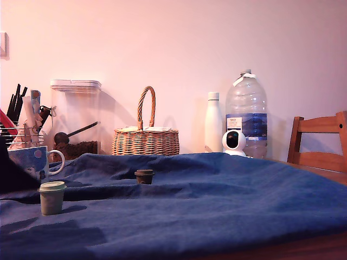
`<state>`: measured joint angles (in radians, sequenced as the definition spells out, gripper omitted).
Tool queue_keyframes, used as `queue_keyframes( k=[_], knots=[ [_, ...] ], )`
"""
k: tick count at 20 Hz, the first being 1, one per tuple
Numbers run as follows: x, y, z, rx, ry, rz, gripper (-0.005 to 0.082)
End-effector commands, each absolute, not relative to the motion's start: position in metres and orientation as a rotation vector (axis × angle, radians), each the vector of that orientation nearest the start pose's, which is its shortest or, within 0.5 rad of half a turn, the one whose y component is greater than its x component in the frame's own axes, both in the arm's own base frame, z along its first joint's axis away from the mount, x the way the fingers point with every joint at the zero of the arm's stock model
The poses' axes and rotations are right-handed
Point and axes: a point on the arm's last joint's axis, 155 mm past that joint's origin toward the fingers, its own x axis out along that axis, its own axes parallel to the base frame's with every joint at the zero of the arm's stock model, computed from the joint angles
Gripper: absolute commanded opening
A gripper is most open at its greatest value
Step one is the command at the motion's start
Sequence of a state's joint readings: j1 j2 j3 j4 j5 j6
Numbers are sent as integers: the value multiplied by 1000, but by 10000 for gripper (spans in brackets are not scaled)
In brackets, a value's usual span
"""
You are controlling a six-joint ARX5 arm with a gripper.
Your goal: Pick up the coffee capsules on the table and drop them inside the coffee cup
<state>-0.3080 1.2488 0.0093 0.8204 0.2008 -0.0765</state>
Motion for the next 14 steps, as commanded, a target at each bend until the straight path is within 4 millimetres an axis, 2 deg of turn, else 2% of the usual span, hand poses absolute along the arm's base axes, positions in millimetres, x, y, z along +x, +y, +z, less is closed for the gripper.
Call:
queue_keyframes(
  k=[1,14],
  knots=[
    [281,-129,46,-26,414,-496,567],
    [307,-138,29,17,447,-505,567]
  ],
)
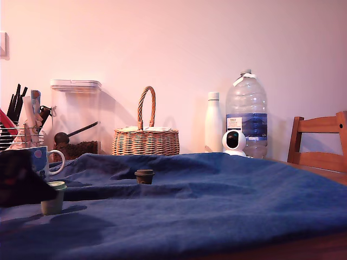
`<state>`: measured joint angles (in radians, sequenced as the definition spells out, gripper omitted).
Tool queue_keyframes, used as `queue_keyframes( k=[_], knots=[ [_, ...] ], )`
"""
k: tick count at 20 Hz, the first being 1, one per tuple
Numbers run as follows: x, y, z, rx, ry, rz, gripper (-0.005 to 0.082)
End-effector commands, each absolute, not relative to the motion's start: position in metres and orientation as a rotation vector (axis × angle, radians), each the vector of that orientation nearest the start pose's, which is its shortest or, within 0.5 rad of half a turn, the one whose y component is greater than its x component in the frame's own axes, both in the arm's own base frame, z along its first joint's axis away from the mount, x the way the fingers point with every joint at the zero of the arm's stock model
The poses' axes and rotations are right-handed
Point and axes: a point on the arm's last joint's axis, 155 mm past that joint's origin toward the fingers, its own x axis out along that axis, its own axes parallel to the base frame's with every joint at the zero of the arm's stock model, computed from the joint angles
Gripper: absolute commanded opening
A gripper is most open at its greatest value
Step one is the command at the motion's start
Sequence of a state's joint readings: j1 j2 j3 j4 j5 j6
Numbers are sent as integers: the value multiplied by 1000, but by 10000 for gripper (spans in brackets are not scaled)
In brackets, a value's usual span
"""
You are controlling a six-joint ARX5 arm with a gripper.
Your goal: Pick up the coffee capsules on the table and drop them inside the coffee cup
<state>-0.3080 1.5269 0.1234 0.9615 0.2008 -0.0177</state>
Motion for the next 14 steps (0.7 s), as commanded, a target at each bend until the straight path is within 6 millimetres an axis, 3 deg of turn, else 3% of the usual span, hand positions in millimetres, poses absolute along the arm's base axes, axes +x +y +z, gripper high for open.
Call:
queue_keyframes(
  k=[1,10,14],
  knots=[
    [310,-139,27,17,447,-505,567],
    [329,-146,7,55,485,-513,565],
    [331,-146,9,54,478,-513,423]
  ],
)
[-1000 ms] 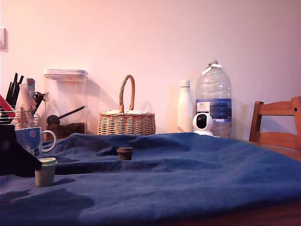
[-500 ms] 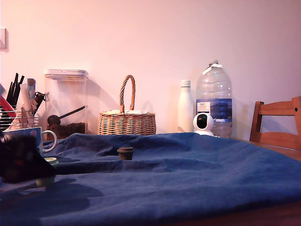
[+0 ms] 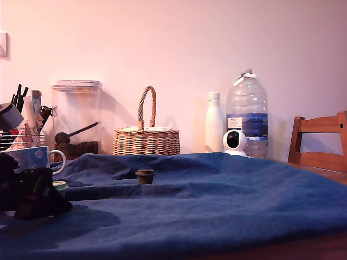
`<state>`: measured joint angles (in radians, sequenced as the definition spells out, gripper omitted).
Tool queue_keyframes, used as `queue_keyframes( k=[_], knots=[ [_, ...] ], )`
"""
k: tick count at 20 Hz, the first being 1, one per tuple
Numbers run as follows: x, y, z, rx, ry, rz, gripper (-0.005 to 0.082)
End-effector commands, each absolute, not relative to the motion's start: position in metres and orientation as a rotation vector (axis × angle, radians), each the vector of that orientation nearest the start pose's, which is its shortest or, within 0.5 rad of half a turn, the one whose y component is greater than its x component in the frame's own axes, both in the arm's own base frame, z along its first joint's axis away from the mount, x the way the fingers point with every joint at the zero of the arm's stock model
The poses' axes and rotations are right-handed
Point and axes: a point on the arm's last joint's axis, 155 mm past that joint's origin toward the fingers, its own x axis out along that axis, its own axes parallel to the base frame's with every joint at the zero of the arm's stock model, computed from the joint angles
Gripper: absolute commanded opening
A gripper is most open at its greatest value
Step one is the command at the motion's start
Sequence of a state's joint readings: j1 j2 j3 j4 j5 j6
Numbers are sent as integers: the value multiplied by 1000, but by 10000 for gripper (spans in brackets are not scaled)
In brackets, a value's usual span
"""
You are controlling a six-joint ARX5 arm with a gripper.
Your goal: Pick up the coffee capsules on the table and drop them inside the coffee cup
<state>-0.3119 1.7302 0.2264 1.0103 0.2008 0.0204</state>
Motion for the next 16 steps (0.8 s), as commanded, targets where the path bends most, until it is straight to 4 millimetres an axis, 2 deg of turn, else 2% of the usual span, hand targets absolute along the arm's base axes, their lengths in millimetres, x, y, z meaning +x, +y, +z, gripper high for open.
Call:
queue_keyframes(
  k=[1,3,5,11,13,16],
  knots=[
    [331,-146,9,54,478,-513,355],
    [331,-146,9,54,476,-513,242],
    [331,-147,11,52,472,-517,196],
    [327,-163,26,31,421,-605,197],
    [326,-169,41,24,381,-639,197],
    [325,-179,75,-10,290,-695,197]
  ],
)
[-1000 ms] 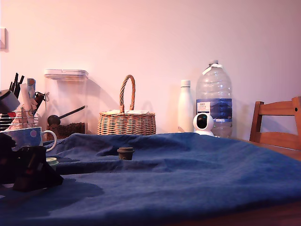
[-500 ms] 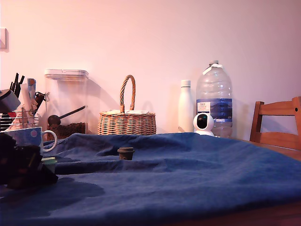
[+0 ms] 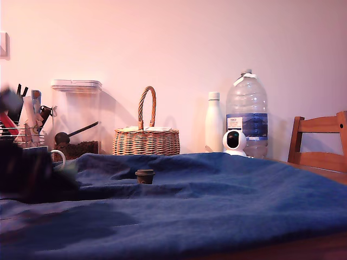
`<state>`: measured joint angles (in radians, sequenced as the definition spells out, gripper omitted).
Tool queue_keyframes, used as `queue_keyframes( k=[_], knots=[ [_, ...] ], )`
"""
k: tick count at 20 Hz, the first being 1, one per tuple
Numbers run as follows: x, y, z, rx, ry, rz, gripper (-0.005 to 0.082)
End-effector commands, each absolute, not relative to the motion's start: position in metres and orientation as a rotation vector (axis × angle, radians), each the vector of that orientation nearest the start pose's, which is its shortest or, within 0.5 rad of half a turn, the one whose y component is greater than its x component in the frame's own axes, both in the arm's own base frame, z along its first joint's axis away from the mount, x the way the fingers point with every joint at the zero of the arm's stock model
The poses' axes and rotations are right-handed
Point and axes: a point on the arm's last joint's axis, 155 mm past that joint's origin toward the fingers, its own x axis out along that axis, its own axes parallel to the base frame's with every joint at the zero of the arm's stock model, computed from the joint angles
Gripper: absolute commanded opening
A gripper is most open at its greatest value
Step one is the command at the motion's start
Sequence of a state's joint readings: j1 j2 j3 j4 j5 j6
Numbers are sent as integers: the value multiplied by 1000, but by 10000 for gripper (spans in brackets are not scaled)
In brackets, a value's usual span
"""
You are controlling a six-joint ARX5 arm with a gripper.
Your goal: Pick up the coffee capsules on the table and drop them inside the coffee cup
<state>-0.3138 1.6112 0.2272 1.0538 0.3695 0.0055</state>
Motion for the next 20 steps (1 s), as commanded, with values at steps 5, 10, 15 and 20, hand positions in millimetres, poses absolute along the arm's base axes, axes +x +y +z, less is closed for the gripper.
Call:
queue_keyframes(
  k=[5,10,15,20],
  knots=[
    [330,-175,139,-3,100,-674,197],
    [359,-117,178,26,0,-401,197],
    [379,-52,165,36,90,-182,197],
    [387,-22,163,28,128,-110,197]
  ],
)
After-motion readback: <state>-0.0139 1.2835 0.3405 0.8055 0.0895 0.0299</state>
